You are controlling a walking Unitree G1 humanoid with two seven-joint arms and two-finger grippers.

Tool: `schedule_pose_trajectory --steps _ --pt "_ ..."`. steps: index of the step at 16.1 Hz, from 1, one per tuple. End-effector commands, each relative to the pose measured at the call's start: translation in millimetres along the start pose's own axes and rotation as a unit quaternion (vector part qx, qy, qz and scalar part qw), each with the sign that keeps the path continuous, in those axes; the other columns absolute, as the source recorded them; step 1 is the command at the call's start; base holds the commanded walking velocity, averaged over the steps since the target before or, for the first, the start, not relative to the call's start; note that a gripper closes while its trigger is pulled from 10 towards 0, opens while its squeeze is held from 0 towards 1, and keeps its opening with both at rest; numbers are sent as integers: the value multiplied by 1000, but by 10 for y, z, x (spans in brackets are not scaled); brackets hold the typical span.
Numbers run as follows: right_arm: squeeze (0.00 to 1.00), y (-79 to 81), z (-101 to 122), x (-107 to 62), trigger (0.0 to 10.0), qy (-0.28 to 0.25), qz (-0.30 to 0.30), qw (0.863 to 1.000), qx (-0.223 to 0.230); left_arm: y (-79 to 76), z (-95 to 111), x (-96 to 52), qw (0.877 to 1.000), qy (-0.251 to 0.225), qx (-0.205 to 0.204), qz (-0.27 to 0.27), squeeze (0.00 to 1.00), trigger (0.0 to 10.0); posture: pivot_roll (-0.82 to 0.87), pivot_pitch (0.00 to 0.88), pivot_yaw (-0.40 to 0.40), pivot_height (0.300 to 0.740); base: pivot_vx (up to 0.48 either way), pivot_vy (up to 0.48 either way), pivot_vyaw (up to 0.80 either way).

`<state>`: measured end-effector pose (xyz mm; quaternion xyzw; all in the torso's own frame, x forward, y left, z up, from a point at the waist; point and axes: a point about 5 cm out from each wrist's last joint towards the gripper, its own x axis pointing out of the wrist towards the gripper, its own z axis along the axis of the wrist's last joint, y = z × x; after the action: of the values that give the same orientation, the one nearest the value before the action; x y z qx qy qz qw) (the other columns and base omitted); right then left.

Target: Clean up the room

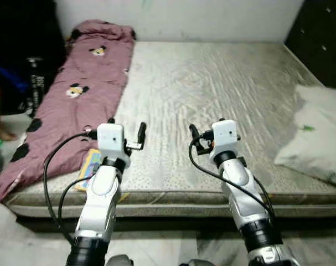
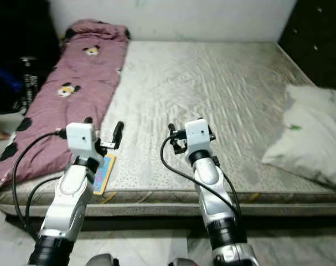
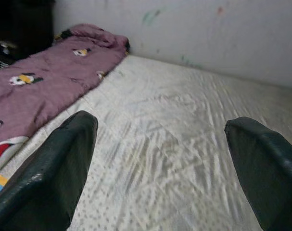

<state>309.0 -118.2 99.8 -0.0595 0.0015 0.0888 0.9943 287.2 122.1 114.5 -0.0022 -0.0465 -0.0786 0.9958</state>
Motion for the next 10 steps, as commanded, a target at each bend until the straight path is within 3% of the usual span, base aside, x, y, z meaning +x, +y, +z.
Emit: schedule_pose_trajectory --steps 1,5,10 --pt "0 6 37 -2 10000 -6 1 1000 1 8 -42 -23 1000 6 8 -5 0 10000 38 0 -16 740 0 0 0" --pt "0 50 -20 -43 10000 -5 4 1000 -6 -6 -76 -65 1000 16 4 -9 0 10000 55 0 -14 740 0 -124 0" --pt "0 -2 -85 -163 10000 10 -4 1000 -5 -109 -80 -120 999 27 -27 -12 0 10000 30 0 -3 740 0 -480 0"
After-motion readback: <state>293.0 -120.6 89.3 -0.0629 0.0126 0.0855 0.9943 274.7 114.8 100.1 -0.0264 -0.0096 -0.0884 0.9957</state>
